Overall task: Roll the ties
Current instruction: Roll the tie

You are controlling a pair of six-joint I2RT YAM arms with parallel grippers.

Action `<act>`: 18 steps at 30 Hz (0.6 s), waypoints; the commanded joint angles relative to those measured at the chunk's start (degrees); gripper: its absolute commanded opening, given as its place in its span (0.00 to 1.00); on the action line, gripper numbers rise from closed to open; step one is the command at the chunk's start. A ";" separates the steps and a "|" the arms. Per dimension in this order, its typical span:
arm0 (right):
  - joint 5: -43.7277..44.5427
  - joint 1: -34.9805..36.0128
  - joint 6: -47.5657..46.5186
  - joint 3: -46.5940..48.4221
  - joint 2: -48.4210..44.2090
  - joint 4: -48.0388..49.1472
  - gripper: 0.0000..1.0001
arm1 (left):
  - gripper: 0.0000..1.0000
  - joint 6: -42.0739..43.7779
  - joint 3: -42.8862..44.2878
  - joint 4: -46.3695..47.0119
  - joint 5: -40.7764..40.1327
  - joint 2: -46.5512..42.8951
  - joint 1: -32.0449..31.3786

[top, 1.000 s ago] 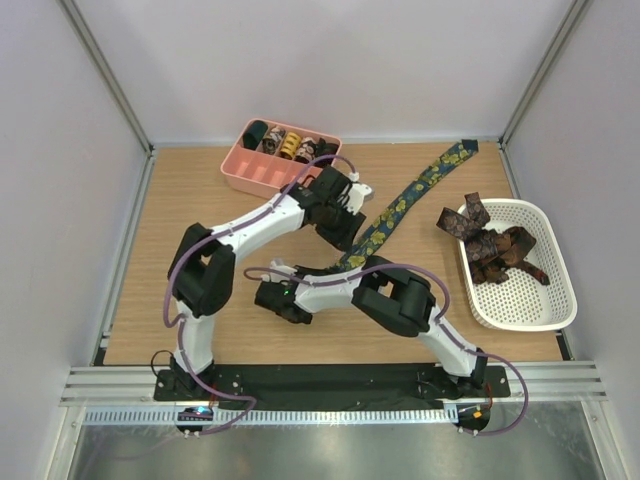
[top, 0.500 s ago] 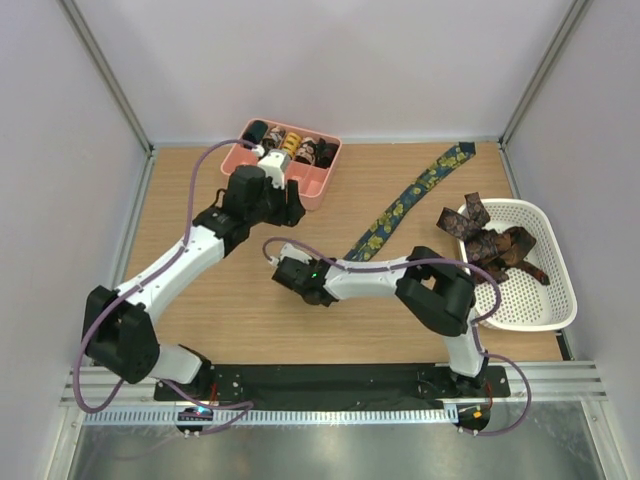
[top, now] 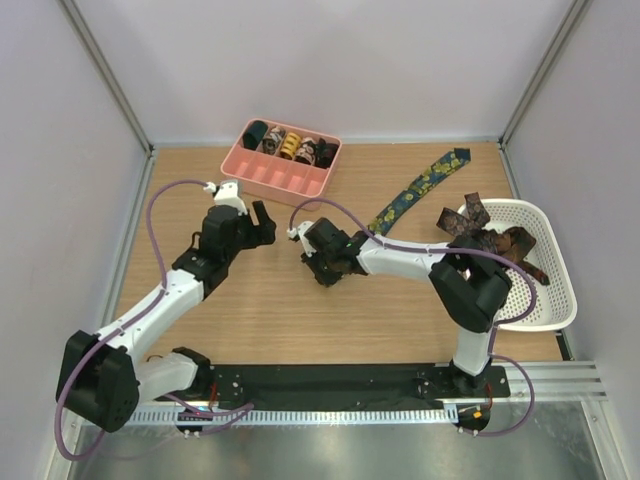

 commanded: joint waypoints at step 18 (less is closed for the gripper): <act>-49.65 -19.42 11.72 -5.27 6.68 17.20 0.01 | 0.95 20.77 -3.71 16.30 28.80 11.73 -8.15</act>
